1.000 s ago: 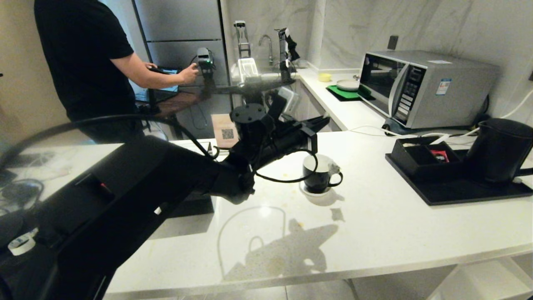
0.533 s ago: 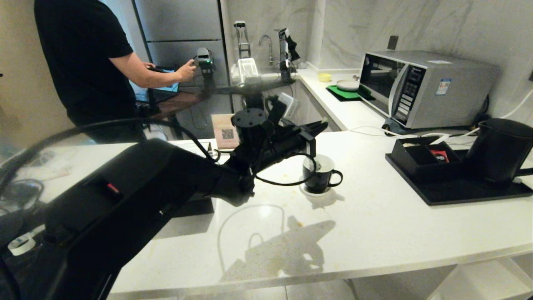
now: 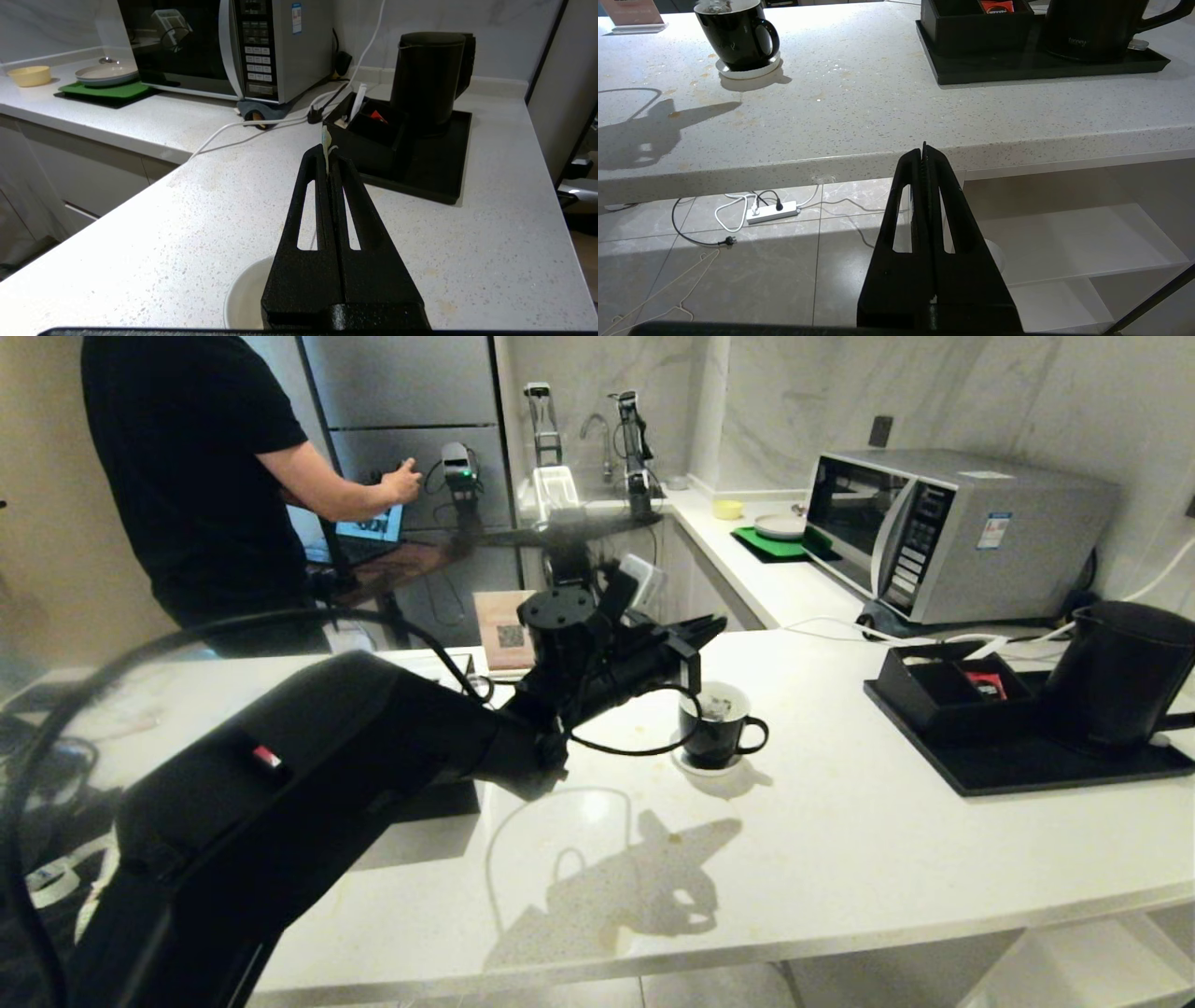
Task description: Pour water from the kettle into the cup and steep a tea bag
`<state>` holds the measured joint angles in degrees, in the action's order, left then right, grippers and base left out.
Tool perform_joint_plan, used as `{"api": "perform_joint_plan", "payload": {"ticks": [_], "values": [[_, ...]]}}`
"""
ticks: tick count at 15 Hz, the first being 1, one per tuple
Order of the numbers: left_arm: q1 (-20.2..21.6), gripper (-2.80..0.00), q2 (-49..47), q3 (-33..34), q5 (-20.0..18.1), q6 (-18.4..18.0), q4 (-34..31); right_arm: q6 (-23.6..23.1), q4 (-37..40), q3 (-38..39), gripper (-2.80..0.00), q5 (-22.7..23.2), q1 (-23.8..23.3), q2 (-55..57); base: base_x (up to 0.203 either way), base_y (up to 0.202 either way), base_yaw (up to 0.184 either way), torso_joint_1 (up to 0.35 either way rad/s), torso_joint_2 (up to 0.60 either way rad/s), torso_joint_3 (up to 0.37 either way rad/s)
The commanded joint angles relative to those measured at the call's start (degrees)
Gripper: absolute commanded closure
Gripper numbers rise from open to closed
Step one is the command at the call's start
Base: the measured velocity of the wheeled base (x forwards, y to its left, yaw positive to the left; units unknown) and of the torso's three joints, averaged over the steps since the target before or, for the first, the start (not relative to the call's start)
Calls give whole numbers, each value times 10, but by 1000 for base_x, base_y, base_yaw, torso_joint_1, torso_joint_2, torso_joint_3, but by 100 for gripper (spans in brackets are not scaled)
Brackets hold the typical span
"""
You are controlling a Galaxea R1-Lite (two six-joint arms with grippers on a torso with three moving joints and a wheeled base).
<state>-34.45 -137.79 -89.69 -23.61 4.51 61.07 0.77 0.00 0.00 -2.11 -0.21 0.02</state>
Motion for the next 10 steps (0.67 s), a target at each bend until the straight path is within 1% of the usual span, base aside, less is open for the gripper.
{"api": "perform_joint_plan", "payload": {"ticks": [1, 10], "values": [[0, 0, -10, 2, -1, -4, 6, 0, 0, 0, 0, 0, 0, 0, 0, 0, 0, 0, 0, 0], [0, 0, -56, 3, -2, -8, 25, 0, 0, 0, 0, 0, 0, 0, 0, 0, 0, 0, 0, 0]]}}
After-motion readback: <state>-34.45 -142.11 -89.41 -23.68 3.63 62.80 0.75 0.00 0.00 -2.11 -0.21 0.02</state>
